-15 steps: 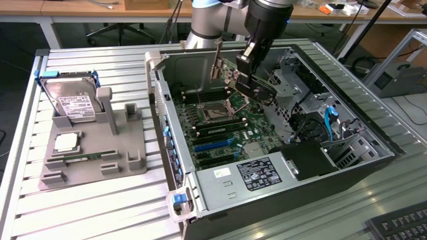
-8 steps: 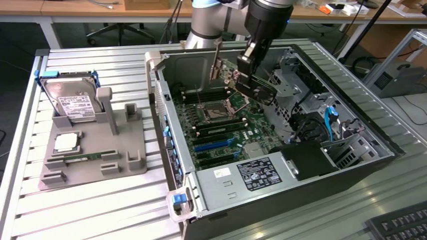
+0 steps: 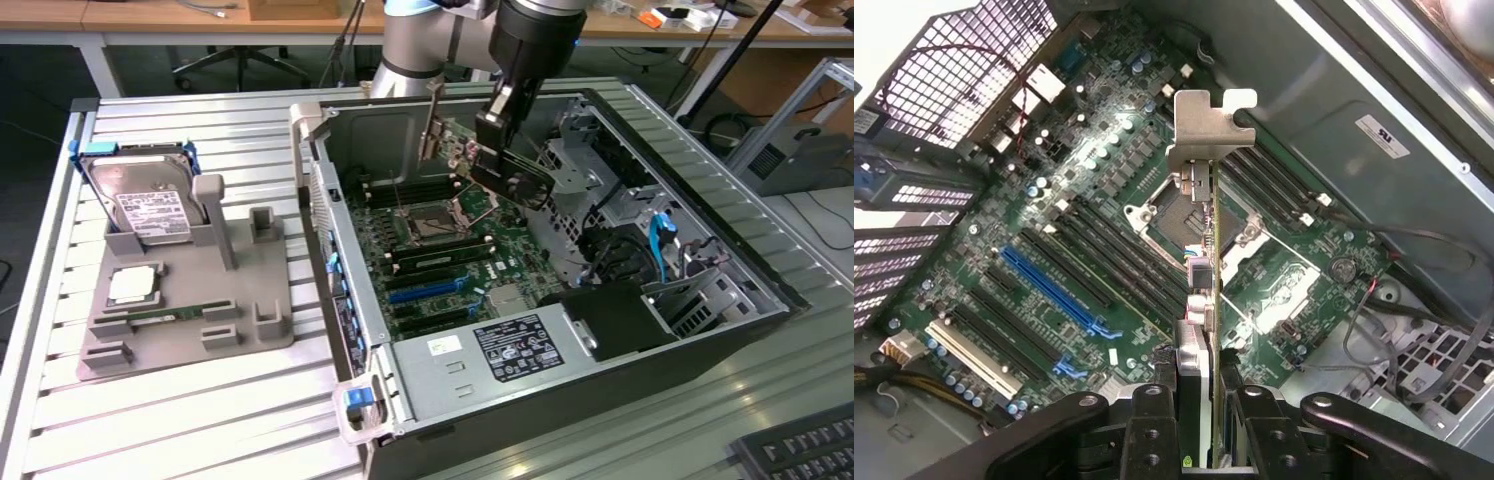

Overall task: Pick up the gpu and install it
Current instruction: 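Insert the gpu into the slot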

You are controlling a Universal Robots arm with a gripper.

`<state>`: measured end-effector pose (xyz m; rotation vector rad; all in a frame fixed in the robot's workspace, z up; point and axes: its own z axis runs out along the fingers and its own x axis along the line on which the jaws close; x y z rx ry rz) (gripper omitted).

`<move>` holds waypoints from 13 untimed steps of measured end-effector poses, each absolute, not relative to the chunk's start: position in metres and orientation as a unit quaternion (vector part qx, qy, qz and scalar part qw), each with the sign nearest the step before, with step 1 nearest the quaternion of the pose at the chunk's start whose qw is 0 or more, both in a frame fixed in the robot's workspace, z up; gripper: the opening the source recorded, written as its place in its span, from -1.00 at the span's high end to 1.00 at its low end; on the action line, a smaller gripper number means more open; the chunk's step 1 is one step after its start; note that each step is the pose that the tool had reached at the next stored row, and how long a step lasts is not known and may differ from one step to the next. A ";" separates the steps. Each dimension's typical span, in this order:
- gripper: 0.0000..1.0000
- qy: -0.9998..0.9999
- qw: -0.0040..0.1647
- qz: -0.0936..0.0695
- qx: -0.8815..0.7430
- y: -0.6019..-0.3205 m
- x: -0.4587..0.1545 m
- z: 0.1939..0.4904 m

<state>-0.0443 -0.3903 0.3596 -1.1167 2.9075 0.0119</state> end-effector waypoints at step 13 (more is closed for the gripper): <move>0.47 0.923 0.013 0.004 -0.383 -0.390 -0.044 0.359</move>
